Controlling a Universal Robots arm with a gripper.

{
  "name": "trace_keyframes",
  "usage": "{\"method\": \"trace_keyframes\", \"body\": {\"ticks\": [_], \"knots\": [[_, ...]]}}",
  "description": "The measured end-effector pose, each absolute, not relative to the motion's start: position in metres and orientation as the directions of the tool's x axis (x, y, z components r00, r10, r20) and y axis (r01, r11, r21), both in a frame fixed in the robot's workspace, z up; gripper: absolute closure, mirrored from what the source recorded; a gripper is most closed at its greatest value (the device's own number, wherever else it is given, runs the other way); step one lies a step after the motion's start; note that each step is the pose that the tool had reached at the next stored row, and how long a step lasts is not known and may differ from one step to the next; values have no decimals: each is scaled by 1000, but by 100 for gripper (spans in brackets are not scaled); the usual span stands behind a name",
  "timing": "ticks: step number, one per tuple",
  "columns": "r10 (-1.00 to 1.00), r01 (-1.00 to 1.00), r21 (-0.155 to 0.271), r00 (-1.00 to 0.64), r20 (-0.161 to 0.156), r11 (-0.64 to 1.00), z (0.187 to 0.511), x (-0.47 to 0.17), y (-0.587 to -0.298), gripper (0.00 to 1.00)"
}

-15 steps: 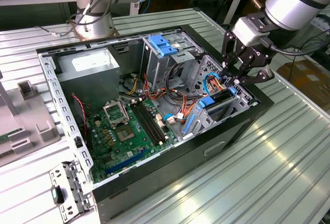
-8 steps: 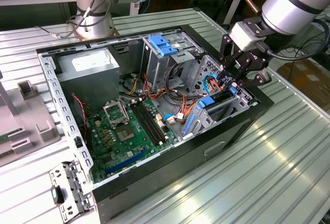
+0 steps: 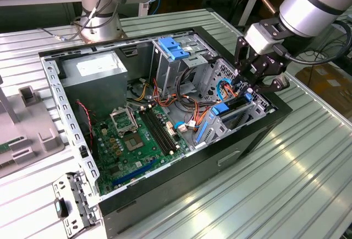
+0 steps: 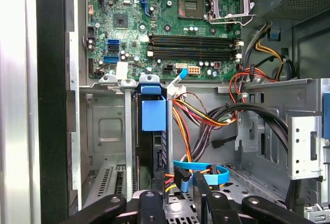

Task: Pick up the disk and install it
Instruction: 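Insert the second disk wire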

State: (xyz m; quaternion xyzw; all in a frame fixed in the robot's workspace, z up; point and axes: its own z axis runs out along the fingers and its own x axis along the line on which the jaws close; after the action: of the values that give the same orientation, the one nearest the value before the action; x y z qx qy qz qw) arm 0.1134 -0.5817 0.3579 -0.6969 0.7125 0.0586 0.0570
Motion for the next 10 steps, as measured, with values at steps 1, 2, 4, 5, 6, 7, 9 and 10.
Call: {"method": "trace_keyframes", "body": {"ticks": [1, 2, 4, 5, 6, 7, 9, 10], "knots": [[-986, -1000, 4, -22, -163, 22, 358, 113, -582, 65], [-986, -1000, 4, -22, -163, 22, 358, 113, -582, 65], [-986, -1000, 4, -22, -163, 22, 358, 113, -582, 78], [-986, -1000, 4, -22, -163, 22, 358, 113, -582, 84], [-986, -1000, 4, -22, -163, 22, 358, 113, -582, 84], [-986, -1000, 4, -22, -163, 22, 358, 113, -582, 84], [-986, -1000, 4, -22, -163, 22, 358, 113, -582, 84], [-986, -1000, 4, -22, -163, 22, 358, 113, -582, 84]]}}
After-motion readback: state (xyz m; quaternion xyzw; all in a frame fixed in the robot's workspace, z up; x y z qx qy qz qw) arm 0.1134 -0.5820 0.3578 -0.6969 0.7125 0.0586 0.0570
